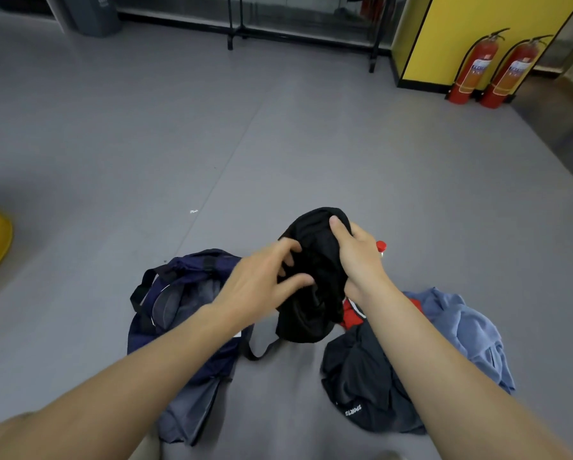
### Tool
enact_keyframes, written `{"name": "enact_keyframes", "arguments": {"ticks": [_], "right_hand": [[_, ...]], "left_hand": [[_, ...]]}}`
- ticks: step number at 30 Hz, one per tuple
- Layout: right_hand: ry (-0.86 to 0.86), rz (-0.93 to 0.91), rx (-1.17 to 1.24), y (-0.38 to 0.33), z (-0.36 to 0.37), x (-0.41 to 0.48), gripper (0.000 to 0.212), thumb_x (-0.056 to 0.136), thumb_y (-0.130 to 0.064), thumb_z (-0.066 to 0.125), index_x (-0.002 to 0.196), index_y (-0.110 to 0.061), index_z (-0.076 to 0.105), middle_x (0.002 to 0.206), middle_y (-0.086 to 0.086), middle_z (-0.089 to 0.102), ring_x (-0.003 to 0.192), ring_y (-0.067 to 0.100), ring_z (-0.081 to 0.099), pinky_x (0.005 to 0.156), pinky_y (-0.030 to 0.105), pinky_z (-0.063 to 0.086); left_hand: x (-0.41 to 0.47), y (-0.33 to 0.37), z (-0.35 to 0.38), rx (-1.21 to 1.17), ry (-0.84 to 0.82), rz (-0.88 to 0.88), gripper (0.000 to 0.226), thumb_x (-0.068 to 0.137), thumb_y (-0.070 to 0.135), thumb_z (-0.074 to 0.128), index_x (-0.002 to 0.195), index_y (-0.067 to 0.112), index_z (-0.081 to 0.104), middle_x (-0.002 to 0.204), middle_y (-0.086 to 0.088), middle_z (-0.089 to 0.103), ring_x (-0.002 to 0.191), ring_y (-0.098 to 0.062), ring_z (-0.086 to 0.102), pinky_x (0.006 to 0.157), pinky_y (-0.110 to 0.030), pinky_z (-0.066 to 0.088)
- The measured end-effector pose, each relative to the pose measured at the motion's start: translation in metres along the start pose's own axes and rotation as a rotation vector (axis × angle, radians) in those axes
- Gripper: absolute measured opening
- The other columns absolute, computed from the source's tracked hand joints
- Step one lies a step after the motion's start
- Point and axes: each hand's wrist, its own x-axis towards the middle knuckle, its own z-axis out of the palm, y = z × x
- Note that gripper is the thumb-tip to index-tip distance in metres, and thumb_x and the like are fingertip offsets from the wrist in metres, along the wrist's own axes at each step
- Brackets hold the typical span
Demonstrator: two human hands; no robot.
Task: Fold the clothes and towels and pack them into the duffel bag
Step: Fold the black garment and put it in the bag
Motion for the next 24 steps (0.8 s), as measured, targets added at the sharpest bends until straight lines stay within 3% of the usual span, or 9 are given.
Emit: {"name": "enact_keyframes", "arguments": {"ticks": [2, 6, 8, 12, 13, 15, 18, 21, 24], "right_hand": [[0.028, 0.054, 0.072, -0.001, 0.003, 0.000, 0.023, 0.103, -0.026, 0.052, 0.113, -0.015, 0.070, 0.109, 0.010, 0.074, 0.104, 0.028, 0.070, 0.097, 0.051, 0.054], [0.019, 0.181, 0.297, -0.005, 0.001, -0.002, 0.029, 0.107, -0.015, 0.041, 0.127, -0.013, 0.063, 0.117, 0.015, 0.070, 0.108, 0.033, 0.068, 0.098, 0.052, 0.053], [-0.012, 0.217, 0.375, -0.006, 0.000, -0.003, 0.031, 0.107, -0.010, 0.039, 0.129, -0.011, 0.061, 0.120, 0.018, 0.068, 0.109, 0.035, 0.067, 0.096, 0.052, 0.053], [-0.094, 0.189, 0.399, -0.003, 0.005, -0.004, 0.031, 0.104, -0.003, 0.039, 0.128, -0.004, 0.057, 0.124, 0.025, 0.064, 0.105, 0.035, 0.067, 0.085, 0.044, 0.059], [-0.105, 0.141, 0.324, -0.001, 0.005, -0.004, 0.029, 0.103, -0.002, 0.040, 0.126, -0.003, 0.057, 0.124, 0.026, 0.063, 0.105, 0.034, 0.067, 0.090, 0.046, 0.058], [-0.084, -0.034, -0.046, 0.004, 0.004, -0.001, 0.025, 0.102, -0.005, 0.044, 0.119, -0.006, 0.061, 0.117, 0.019, 0.068, 0.108, 0.031, 0.067, 0.099, 0.051, 0.052], [-0.082, -0.282, -0.574, 0.013, 0.000, 0.003, 0.029, 0.101, -0.014, 0.049, 0.127, -0.018, 0.061, 0.117, 0.002, 0.070, 0.110, 0.023, 0.064, 0.099, 0.049, 0.050], [-0.130, -0.390, -0.768, 0.018, -0.003, 0.002, 0.043, 0.101, -0.027, 0.052, 0.143, -0.034, 0.051, 0.137, -0.010, 0.060, 0.125, 0.013, 0.056, 0.107, 0.037, 0.044], [-0.234, -0.483, -0.789, 0.018, -0.001, -0.002, 0.034, 0.099, -0.038, 0.054, 0.132, -0.040, 0.060, 0.132, -0.024, 0.061, 0.124, -0.003, 0.053, 0.109, 0.032, 0.043]], "left_hand": [[-0.005, 0.007, 0.007, -0.052, -0.081, -0.008, 0.074, 0.071, 0.078, 0.064, 0.130, 0.043, 0.037, 0.109, 0.024, 0.057, 0.093, 0.002, 0.058, 0.080, -0.028, 0.054], [-0.006, 0.007, 0.013, -0.069, -0.118, -0.010, 0.100, 0.062, 0.079, 0.072, 0.143, 0.049, 0.022, 0.122, 0.023, 0.056, 0.102, 0.003, 0.056, 0.086, -0.022, 0.049], [-0.006, 0.007, 0.016, -0.062, -0.123, 0.009, 0.099, 0.067, 0.074, 0.072, 0.144, 0.052, 0.015, 0.118, 0.021, 0.060, 0.100, 0.005, 0.055, 0.085, -0.020, 0.049], [-0.006, 0.010, 0.023, -0.062, 0.002, -0.010, 0.070, 0.087, 0.032, 0.069, 0.135, 0.053, 0.023, 0.092, 0.025, 0.059, 0.088, 0.000, 0.060, 0.079, -0.034, 0.056], [-0.004, 0.009, 0.022, -0.074, 0.022, -0.028, 0.067, 0.088, 0.027, 0.066, 0.134, 0.053, 0.025, 0.090, 0.026, 0.057, 0.084, -0.001, 0.060, 0.077, -0.035, 0.055], [0.000, 0.005, 0.017, -0.093, 0.054, -0.046, 0.061, 0.090, 0.022, 0.060, 0.135, 0.050, 0.032, 0.092, 0.022, 0.059, 0.079, -0.004, 0.060, 0.074, -0.035, 0.054], [0.007, -0.001, 0.005, -0.115, 0.096, -0.018, 0.055, 0.095, 0.017, 0.050, 0.135, 0.052, 0.036, 0.099, 0.022, 0.060, 0.079, -0.001, 0.059, 0.066, -0.019, 0.047], [0.010, -0.004, -0.006, -0.117, 0.128, -0.008, 0.054, 0.098, 0.013, 0.046, 0.133, 0.053, 0.036, 0.099, 0.023, 0.056, 0.086, -0.001, 0.057, 0.067, -0.012, 0.041], [0.016, -0.005, -0.014, -0.115, 0.143, -0.033, 0.050, 0.100, 0.014, 0.047, 0.132, 0.050, 0.036, 0.104, 0.029, 0.053, 0.092, 0.007, 0.054, 0.074, -0.007, 0.041]]}}
